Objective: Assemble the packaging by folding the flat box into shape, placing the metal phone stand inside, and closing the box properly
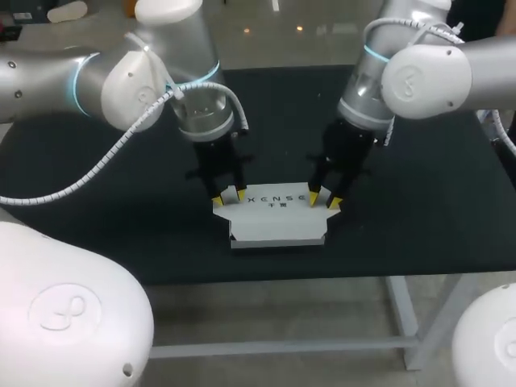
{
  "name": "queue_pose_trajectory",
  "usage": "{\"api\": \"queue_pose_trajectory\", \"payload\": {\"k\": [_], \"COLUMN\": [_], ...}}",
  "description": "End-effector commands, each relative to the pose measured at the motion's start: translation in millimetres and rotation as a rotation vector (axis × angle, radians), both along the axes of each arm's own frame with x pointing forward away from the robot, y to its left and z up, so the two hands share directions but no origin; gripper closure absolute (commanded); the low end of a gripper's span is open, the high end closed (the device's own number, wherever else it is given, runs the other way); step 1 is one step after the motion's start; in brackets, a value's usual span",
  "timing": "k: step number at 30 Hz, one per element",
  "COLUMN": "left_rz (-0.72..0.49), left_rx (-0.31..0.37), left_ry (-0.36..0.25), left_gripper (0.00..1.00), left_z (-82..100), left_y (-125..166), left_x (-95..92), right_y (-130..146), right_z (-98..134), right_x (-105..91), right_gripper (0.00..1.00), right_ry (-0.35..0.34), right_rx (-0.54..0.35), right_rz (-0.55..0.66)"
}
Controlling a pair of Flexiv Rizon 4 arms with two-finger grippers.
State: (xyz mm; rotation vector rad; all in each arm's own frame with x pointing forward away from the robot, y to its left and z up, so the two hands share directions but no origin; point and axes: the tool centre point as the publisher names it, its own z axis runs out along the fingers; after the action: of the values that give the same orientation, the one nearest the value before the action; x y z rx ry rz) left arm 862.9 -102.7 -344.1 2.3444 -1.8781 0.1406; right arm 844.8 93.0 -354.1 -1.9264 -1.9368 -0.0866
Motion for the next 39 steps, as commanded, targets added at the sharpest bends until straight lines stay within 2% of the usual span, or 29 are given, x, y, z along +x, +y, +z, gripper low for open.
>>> {"api": "queue_pose_trajectory", "payload": {"k": [1,18,29,39], "left_rz": [-0.002,-0.030,-0.040,-0.045], "left_rx": [0.005,-0.012,-0.004,-0.002], "left_ry": [0.001,-0.034,-0.047,-0.058], "left_gripper": [0.58,0.58,0.60,0.59], "left_z": [-2.9,-14.8,-16.1,-18.3], "left_y": [-1,3,1,0], "left_x": [-0.8,-6.2,-6.6,-6.9], "right_y": [1,2,-2,-5], "right_z": [-2,-8,-13,-17], "right_x": [-0.9,-2.4,-1.5,-0.1], "right_gripper": [0.60,0.58,0.58,0.57], "right_ry": [-0.005,-0.039,-0.144,-0.173], "right_rx": [-0.002,0.004,-0.003,-0.009], "right_rz": [-0.002,-0.027,-0.030,-0.038]}}
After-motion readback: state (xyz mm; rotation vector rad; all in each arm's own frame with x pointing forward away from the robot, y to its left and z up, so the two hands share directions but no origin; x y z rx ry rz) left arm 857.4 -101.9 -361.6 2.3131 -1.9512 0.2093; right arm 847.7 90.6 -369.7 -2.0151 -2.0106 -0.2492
